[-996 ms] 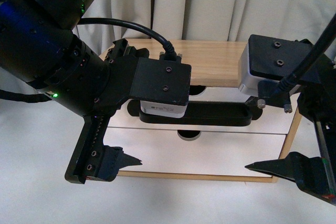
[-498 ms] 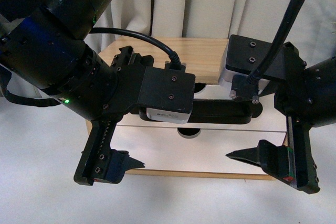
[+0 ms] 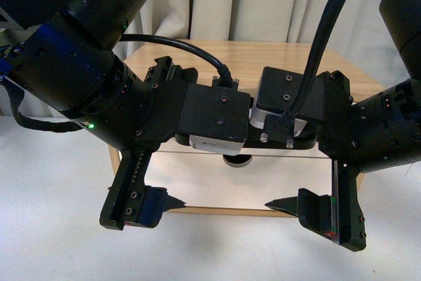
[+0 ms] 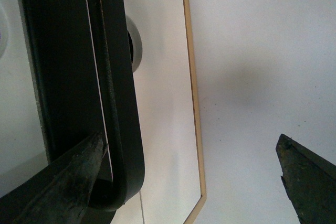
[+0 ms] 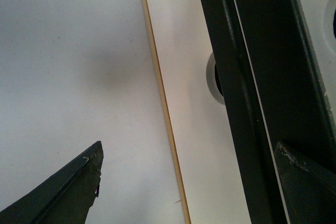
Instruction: Pull drawer
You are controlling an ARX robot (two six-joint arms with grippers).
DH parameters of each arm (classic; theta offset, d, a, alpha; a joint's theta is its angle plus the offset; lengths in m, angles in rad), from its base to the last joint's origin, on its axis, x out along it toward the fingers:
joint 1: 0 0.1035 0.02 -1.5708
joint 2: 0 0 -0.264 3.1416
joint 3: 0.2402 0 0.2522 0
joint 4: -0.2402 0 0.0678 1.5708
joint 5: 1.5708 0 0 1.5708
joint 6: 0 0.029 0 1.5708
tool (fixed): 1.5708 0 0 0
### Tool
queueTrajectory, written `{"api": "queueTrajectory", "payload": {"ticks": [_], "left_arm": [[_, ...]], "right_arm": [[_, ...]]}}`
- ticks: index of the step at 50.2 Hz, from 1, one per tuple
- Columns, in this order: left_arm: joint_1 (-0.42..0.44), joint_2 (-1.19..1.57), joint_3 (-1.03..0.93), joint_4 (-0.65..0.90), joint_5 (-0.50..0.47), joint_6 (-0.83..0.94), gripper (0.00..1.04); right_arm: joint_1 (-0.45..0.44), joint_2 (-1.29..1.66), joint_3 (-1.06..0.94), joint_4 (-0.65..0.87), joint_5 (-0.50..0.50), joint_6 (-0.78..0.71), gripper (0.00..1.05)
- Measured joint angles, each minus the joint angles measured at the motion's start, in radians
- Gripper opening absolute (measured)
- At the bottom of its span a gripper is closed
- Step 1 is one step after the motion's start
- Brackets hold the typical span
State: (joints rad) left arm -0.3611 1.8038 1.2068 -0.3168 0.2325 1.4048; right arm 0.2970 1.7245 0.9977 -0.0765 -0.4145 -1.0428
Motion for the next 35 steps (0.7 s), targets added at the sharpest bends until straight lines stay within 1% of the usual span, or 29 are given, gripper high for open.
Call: {"api": "queueTrajectory", "payload": {"ticks": [15,23,35], "left_arm": [[-0.012,-0.004,0.0,-0.058,0.006,0.022,0.98],[-0.021,-0.026,-0.013,-0.11,0.017,0.037,0.98],[-0.023,-0.062,-0.048,-0.144,0.03,0.063,0.99]], "right_arm": [[0.004,-0.005,0.017,-0.107,-0.033,-0.045,0.96],[0.011,-0.027,0.02,-0.181,-0.033,-0.093,0.96],[0.024,-0.064,0.006,-0.264,-0.034,-0.139,0.96]]}}
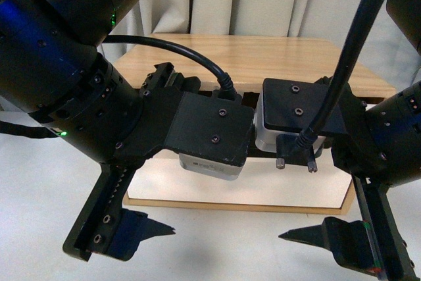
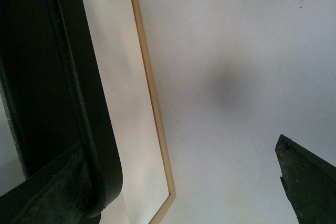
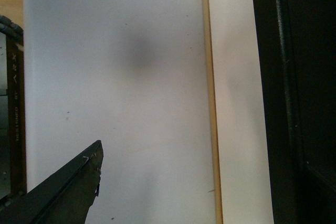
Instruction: Pull drawer
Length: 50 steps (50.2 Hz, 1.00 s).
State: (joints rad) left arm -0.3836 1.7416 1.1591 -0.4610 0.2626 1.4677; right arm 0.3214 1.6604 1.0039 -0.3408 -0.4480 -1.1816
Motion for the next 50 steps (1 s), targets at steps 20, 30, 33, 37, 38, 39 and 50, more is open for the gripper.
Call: {"api": "queueTrajectory", "payload": {"ticks": [20,30,33,37,38,39,50], "left_arm": [[0.011,-0.107,-0.117,-0.045,0.042,0.097,0.99],[0.013,-0.148,-0.164,-0.055,0.069,0.13,0.99],[0.014,-0.159,-0.178,-0.05,0.078,0.134,0.99],[0.018,-0.175,-0.2,-0.019,0.093,0.134,0.99],[0.019,-0.183,-0.213,0.006,0.1,0.131,0.99],[0.022,-0.19,-0.227,0.03,0.109,0.129,0.99],[0.051,-0.235,-0.306,0.183,0.203,0.047,0.98]], "right_arm": [[0.022,-0.092,-0.077,-0.083,-0.022,-0.047,0.96],[0.028,-0.127,-0.103,-0.117,-0.026,-0.051,0.96],[0.028,-0.137,-0.113,-0.116,-0.03,-0.051,0.96],[0.028,-0.152,-0.129,-0.1,-0.043,-0.05,0.96],[0.027,-0.157,-0.135,-0.092,-0.047,-0.048,0.96],[0.024,-0.163,-0.143,-0.084,-0.051,-0.05,0.96],[-0.015,-0.231,-0.189,-0.045,-0.117,-0.047,0.96]]}}
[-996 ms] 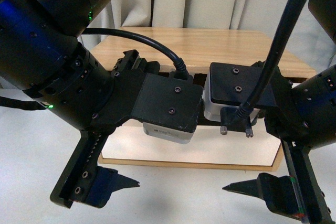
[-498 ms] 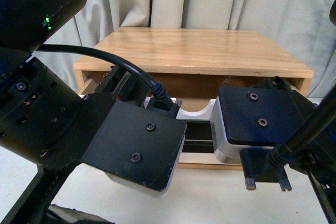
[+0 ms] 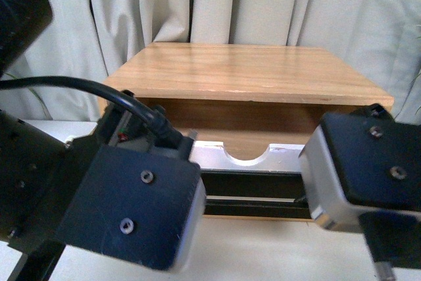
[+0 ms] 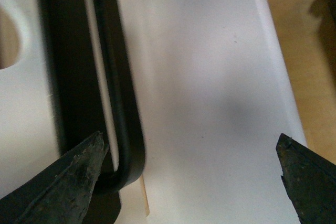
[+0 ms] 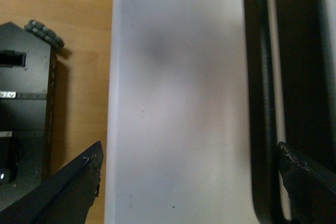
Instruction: Pull drawer
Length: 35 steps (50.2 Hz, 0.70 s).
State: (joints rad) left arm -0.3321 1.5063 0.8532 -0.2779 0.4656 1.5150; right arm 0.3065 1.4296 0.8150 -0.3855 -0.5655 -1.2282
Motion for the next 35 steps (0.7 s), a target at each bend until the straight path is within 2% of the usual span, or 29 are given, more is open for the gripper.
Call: {"api": "queueTrajectory", "payload": {"ticks": [11,19,25,35], "left_arm": [[0.035,-0.086,-0.062,0.204,0.067,-0.165,0.98],[0.072,-0.163,-0.135,0.411,0.061,-0.354,0.98],[0.122,-0.259,-0.223,0.586,0.003,-0.575,0.98],[0.203,-0.513,-0.421,0.812,-0.079,-0.952,0.98]], "right_arm": [[-0.043,-0.112,-0.056,0.154,-0.078,0.103,0.96],[-0.072,-0.191,-0.132,0.317,-0.084,0.23,0.96],[-0.113,-0.277,-0.216,0.53,-0.048,0.407,0.96],[-0.185,-0.463,-0.383,0.729,0.006,0.667,0.96]]}}
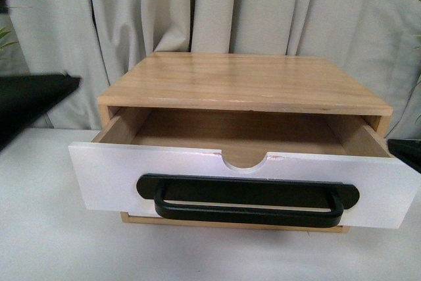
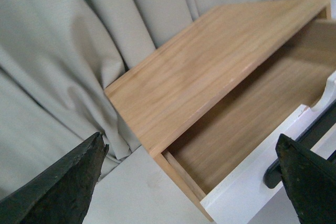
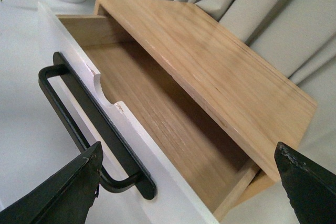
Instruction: Pull drawer
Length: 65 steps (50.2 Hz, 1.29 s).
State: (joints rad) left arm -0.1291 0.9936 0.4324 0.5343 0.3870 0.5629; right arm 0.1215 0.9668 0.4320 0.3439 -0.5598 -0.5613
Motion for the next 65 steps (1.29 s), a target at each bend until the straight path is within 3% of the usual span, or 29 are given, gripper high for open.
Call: {"api": "queueTrajectory", "payload": {"ticks": [13,24,39,44,47,53,56,63,65], "left_arm": [[0.123,-0.352,-0.161,-0.114,-0.057,-0.289,0.98],[0.336,-0.612,-0.273,-0.329,-0.084,-0.543,0.98],[0.353,-0.62,-0.277,-0.335,-0.078,-0.594,0.98],[0.316,-0.646,-0.293,-0.331,-0.199,-0.582,0.83],[0.294,-0.668,-0.309,-0.332,-0.232,-0.58,0.72],[0.249,-0.704,-0.335,-0.343,-0.269,-0.573,0.5],[0.175,-0.726,-0.347,-0.355,-0.371,-0.571,0.38],[0.133,-0.773,-0.372,-0.373,-0.386,-0.571,0.04],[0.132,-0.785,-0.378,-0.379,-0.387,-0.569,0.04]], "right_arm": [[-0.111,-0.261,-0.179,0.064,0.066,0.246,0.96],[-0.198,-0.531,-0.276,-0.061,0.15,0.403,0.96],[-0.227,-0.57,-0.284,-0.081,0.16,0.517,0.96],[-0.15,-0.605,-0.296,-0.116,0.438,0.537,0.81],[-0.132,-0.625,-0.313,-0.121,0.535,0.542,0.7],[-0.127,-0.658,-0.338,-0.13,0.558,0.545,0.49],[-0.126,-0.676,-0.35,-0.138,0.556,0.547,0.36],[-0.124,-0.723,-0.37,-0.158,0.557,0.548,0.04],[-0.124,-0.738,-0.378,-0.167,0.558,0.549,0.01]]}}
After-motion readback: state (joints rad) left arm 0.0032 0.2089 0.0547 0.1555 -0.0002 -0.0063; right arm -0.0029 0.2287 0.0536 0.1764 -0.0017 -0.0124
